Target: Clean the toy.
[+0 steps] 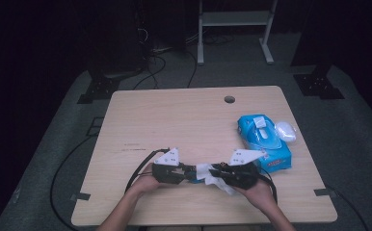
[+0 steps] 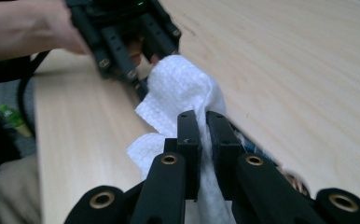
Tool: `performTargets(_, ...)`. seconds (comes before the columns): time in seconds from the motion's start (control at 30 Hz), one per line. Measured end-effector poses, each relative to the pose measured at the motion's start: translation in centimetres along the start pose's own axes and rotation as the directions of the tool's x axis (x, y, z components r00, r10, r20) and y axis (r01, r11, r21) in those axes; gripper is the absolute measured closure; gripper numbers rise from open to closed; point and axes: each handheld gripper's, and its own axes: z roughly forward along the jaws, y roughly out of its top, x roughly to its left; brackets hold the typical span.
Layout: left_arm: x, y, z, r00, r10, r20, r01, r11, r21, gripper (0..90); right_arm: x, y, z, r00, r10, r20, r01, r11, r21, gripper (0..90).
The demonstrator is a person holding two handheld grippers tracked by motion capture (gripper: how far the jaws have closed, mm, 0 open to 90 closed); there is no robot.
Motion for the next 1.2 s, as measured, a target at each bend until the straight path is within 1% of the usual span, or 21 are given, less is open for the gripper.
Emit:
performTargets(0.03, 0.1, 0.0, -0.2, 0.9998, 0.0, -0.02, 0.0, 1.0, -0.001, 69.1, -0.1, 0.6, 0.5, 1.0, -0.002, 0.007, 0.001, 1.0, 0.004, 84.5)
performTargets(0.07, 0.3, -0.1, -0.4, 0.9986, 0.004, -0.053, -0.003, 1.0, 0.006, 69.1, -0.2, 1.0, 1.2, 0.9998, -0.003, 0.018, 0.003, 1.0, 0.013, 84.4)
performTargets(0.1, 0.5, -0.3, -0.5, 0.9975, 0.005, -0.07, -0.004, 0.9998, 0.018, 69.1, -0.3, 1.5, 2.0, 0.9994, 0.001, 0.035, -0.002, 1.0, 0.023, 84.4)
performTargets(0.13, 0.7, -0.6, -0.7, 0.997, -0.003, -0.077, 0.005, 0.9997, 0.022, 69.3, -0.6, 1.8, 2.6, 0.999, 0.014, 0.043, -0.014, 1.0, 0.018, 84.4)
performTargets(0.2, 1.1, -1.1, -0.8, 0.9964, 0.002, -0.085, 0.001, 0.9993, 0.039, 69.2, -1.0, 2.1, 3.6, 0.9971, 0.036, 0.067, -0.037, 0.999, 0.018, 84.5)
performTargets(0.23, 1.1, -1.2, -0.8, 0.9963, 0.001, -0.086, 0.002, 0.9994, 0.035, 69.3, -1.4, 2.2, 4.2, 0.996, 0.054, 0.072, -0.055, 0.998, 0.019, 84.5)
performTargets(0.3, 1.2, -1.3, -0.8, 0.9955, -0.007, -0.094, 0.01, 0.9994, 0.032, 69.3, -1.8, 2.4, 4.8, 0.9939, 0.066, 0.089, -0.068, 0.997, 0.022, 84.5)
performTargets(0.37, 1.3, -1.4, -0.8, 0.9955, -0.011, -0.094, 0.013, 0.9996, 0.023, 69.3, -2.0, 2.5, 4.9, 0.9929, 0.067, 0.098, -0.069, 0.997, 0.024, 84.5)
performTargets(0.43, 1.3, -1.4, -0.7, 0.9954, -0.013, -0.095, 0.015, 0.9997, 0.021, 69.3, -2.2, 2.6, 4.7, 0.9915, 0.051, 0.119, -0.056, 0.998, 0.037, 84.5)
performTargets(0.53, 1.3, -1.4, -0.7, 0.9957, -0.012, -0.092, 0.014, 0.9997, 0.018, 69.3, -2.5, 2.6, 4.1, 0.9856, 0.045, 0.163, -0.054, 0.997, 0.05, 84.5)
performTargets(0.6, 1.3, -1.4, -0.6, 0.9959, -0.011, -0.09, 0.013, 0.9997, 0.019, 69.3, -2.3, 2.7, 4.1, 0.9856, 0.06, 0.158, -0.067, 0.997, 0.043, 84.5)
performTargets(0.67, 1.3, -1.4, -0.6, 0.9961, -0.01, -0.088, 0.011, 0.9998, 0.017, 69.3, -1.7, 3.0, 4.7, 0.9889, 0.041, 0.143, -0.049, 0.998, 0.048, 84.5)
performTargets(0.7, 1.3, -1.4, -0.6, 0.9961, -0.01, -0.088, 0.011, 0.9998, 0.019, 69.2, -1.3, 3.2, 5.3, 0.9922, 0.032, 0.121, -0.038, 0.998, 0.047, 84.5)
performTargets(0.77, 1.3, -1.5, -0.6, 0.9961, -0.013, -0.088, 0.014, 0.9997, 0.02, 69.3, -0.3, 3.7, 6.5, 0.9942, -0.01, 0.107, 0.005, 0.999, 0.054, 84.5)
performTargets(0.87, 1.3, -1.6, -0.7, 0.9966, -0.023, -0.079, 0.026, 0.9992, 0.032, 69.8, -0.1, 3.9, 6.8, 0.994, -0.031, 0.105, 0.024, 0.998, 0.064, 84.5)
performTargets(0.9, 1.3, -1.7, -0.7, 0.9966, -0.027, -0.078, 0.029, 0.9993, 0.024, 70.3, -0.4, 3.8, 6.3, 0.9896, -0.049, 0.135, 0.039, 0.996, 0.078, 84.5)
performTargets(0.97, 1.4, -1.8, -0.7, 0.9967, -0.034, -0.074, 0.036, 0.9992, 0.019, 70.4, -0.9, 3.4, 5.6, 0.9823, -0.064, 0.176, 0.048, 0.995, 0.092, 84.5)
performTargets(1.0, 1.4, -1.7, -0.6, 0.9966, -0.032, -0.075, 0.033, 0.9993, 0.02, 70.4, -1.3, 3.2, 5.2, 0.9829, -0.038, 0.18, 0.023, 0.996, 0.086, 84.5)
performTargets(1.03, 1.4, -1.7, -0.5, 0.9967, -0.031, -0.075, 0.032, 0.9993, 0.019, 70.4, -1.5, 3.0, 4.9, 0.983, -0.029, 0.182, 0.014, 0.997, 0.081, 84.5)
performTargets(1.1, 1.4, -1.6, -0.5, 0.9968, -0.027, -0.075, 0.029, 0.9994, 0.019, 70.4, -1.4, 3.1, 4.8, 0.9831, -0.025, 0.181, 0.01, 0.997, 0.082, 84.5)
performTargets(1.2, 1.3, -1.6, -0.5, 0.9964, -0.015, -0.083, 0.017, 0.9995, 0.026, 70.5, -0.5, 3.5, 5.5, 0.9917, -0.027, 0.126, 0.019, 0.998, 0.061, 84.4)
